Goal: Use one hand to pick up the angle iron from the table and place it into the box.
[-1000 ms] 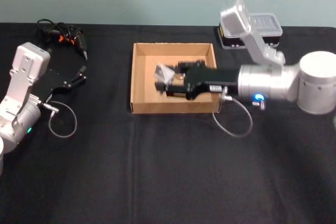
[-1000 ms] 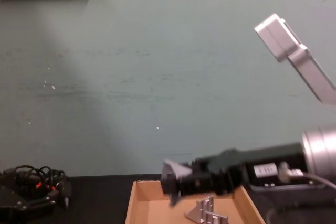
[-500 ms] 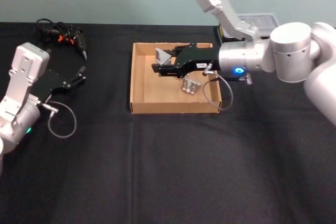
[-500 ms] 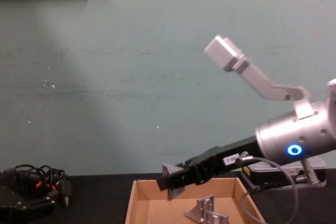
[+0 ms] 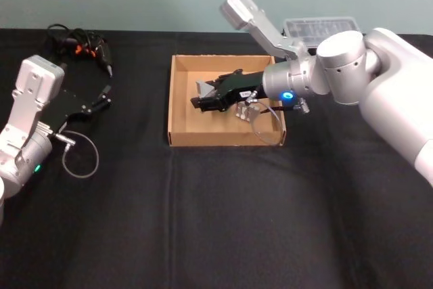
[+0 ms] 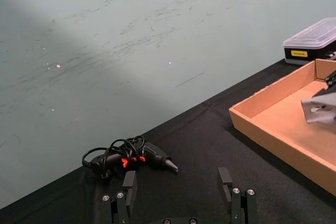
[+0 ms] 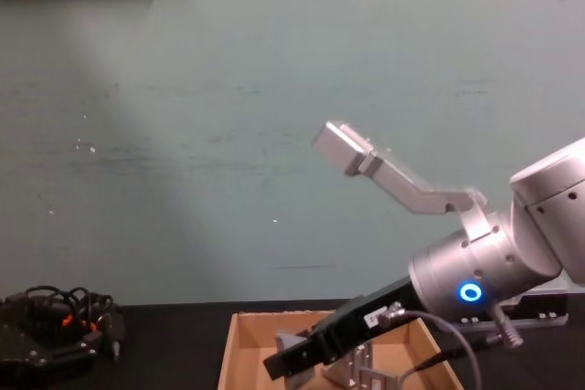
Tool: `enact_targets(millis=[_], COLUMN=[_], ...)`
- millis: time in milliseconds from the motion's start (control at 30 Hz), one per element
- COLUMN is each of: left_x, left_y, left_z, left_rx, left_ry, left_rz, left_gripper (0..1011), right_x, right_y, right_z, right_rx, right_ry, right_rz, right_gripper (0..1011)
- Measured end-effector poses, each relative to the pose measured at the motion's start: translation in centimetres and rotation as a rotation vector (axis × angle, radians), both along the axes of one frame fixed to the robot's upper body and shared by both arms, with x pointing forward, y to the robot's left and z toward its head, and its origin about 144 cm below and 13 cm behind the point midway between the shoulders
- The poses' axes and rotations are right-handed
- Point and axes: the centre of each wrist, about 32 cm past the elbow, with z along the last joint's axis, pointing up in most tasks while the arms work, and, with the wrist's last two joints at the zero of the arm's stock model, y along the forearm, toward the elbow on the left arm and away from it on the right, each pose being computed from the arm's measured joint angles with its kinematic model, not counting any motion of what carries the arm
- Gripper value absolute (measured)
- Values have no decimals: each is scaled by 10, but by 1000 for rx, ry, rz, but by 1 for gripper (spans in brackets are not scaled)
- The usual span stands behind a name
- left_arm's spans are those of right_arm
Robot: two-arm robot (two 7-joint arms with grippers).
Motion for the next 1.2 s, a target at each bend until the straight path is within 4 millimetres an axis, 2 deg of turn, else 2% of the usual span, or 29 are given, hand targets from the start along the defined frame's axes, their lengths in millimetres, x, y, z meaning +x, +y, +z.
enact_targets(millis=[200, 467, 667, 767, 967, 1200], left_x=[0, 0, 0, 0, 0, 0], left_y=[0, 0, 0, 0, 0, 0], left_z=[0, 0, 0, 0, 0, 0], left_rx=[0, 0, 0, 0, 0, 0], left_ry=[0, 0, 0, 0, 0, 0], left_rz=[0, 0, 0, 0, 0, 0], left_gripper=[1000, 1000, 1000, 1000, 1000, 1000], right_x=[1, 1, 1, 1, 0, -16], right_y=[7, 5, 5, 5, 5, -11], right_z=[-6, -4, -4, -4, -4, 4], right_rx=[-17, -14, -12, -10, -10, 81], right_ry=[0, -3, -2, -2, -2, -65], right_rz=[7, 6, 6, 5, 5, 23], right_gripper=[577, 585, 743, 868, 989, 1000])
